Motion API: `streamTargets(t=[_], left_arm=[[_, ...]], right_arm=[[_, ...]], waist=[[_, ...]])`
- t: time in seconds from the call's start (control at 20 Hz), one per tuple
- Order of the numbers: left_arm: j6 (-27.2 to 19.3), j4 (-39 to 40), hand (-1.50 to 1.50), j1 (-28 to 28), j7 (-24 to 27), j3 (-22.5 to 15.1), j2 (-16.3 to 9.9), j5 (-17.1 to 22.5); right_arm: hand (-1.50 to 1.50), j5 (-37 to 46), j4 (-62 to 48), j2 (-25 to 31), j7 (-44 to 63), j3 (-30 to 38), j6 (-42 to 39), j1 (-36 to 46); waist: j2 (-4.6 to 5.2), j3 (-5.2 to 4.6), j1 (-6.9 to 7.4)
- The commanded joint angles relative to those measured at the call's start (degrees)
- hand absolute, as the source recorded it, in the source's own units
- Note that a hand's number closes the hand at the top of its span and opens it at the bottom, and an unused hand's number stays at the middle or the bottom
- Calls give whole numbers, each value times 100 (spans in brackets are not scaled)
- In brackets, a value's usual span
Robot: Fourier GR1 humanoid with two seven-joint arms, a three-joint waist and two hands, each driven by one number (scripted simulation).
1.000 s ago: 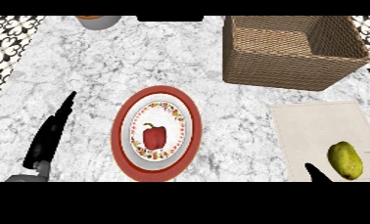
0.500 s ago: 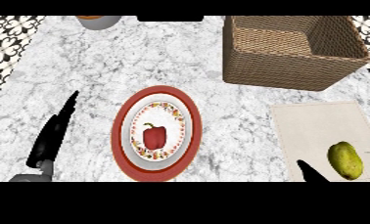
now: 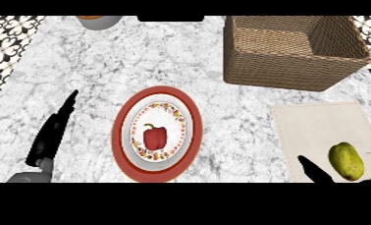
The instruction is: Pick the pear from the placemat and place it in the basket
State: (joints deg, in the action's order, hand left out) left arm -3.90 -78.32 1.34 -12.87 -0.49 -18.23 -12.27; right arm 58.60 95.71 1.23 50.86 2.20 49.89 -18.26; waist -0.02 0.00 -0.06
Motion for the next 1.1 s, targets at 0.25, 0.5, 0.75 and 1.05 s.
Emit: streamTargets(t=[0.25,0.5,0.75,1.05], left_arm=[[28,-246,0,-36,-158,-14,295,-318],[95,113,0,50,51,157,412,-407],[319,-579,0,-164,-285,271,330,-327],[294,-128,0,-149,88,346,290,-443]], right_arm=[[-150,-950,-1132,349,-583,630,107,714],[-150,-1449,-1194,294,-1257,627,354,512],[-150,-1454,-1211,253,-1109,658,-16,698],[150,-2663,-1641,440,-2239,537,-40,778]], waist=[[2,2,4],[1,1,-7],[-1,1,7],[0,4,-1]])
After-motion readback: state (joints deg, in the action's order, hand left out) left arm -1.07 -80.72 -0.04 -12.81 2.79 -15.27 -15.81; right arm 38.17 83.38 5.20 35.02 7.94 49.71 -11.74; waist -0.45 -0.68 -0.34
